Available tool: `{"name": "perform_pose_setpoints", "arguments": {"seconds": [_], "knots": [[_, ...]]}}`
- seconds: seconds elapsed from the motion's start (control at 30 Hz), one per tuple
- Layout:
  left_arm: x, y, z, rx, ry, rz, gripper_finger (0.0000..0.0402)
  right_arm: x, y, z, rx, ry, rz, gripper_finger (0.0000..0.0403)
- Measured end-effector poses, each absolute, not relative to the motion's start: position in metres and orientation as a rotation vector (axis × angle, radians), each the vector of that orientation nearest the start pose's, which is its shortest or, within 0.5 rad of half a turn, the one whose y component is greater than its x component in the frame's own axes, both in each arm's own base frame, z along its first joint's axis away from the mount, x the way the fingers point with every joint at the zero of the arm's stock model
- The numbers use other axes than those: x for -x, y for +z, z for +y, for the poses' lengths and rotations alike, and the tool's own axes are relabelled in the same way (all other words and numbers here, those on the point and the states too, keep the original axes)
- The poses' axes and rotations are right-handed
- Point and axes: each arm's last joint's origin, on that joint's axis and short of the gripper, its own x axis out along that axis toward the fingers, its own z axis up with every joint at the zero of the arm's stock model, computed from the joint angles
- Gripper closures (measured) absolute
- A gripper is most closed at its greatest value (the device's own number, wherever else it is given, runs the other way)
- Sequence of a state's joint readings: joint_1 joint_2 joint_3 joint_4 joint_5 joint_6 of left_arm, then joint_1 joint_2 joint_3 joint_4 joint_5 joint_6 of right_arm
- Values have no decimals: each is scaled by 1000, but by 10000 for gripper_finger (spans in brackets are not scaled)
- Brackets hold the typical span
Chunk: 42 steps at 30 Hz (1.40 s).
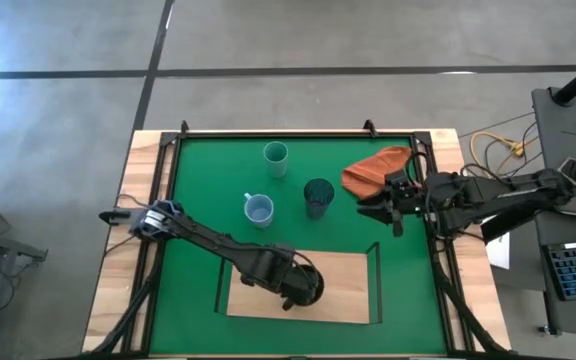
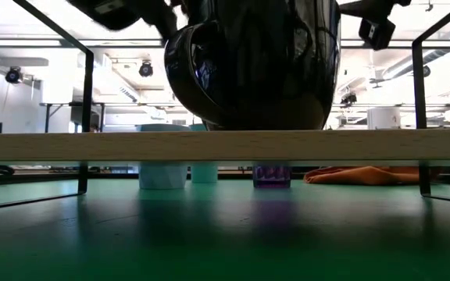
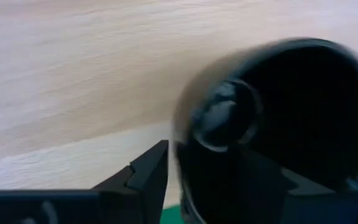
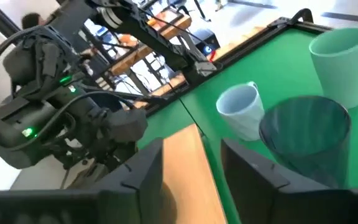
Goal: Stack small to large cups/mugs on shelf
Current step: Put the black mug on the shelf
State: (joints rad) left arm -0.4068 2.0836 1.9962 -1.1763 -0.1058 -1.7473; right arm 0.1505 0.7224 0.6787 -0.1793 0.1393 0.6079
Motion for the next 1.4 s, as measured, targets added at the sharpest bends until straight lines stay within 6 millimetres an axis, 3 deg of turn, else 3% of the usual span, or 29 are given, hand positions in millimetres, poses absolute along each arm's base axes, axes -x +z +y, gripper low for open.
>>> {"name": "perform_pose_setpoints", "arguments": {"seconds": [0.23,0.47,0.63,0.77,0.93,1.17,1.4], "knots": [[-384,312,-173,1099,646,1030,228,-174,349,25,-447,-4,236,226],[-369,301,-186,995,653,1076,228,-216,369,31,-413,-80,560,270],[-358,289,-199,843,644,1076,228,-250,360,41,-402,-105,823,315],[-350,279,-200,743,688,1077,228,-274,353,49,-400,-95,894,355],[-347,251,-198,714,738,1092,228,-300,338,54,-439,-108,963,391],[-362,231,-207,838,597,978,228,-316,323,57,-459,-146,1032,394],[-366,229,-211,841,539,953,228,-317,318,57,-469,-167,1063,394]]}}
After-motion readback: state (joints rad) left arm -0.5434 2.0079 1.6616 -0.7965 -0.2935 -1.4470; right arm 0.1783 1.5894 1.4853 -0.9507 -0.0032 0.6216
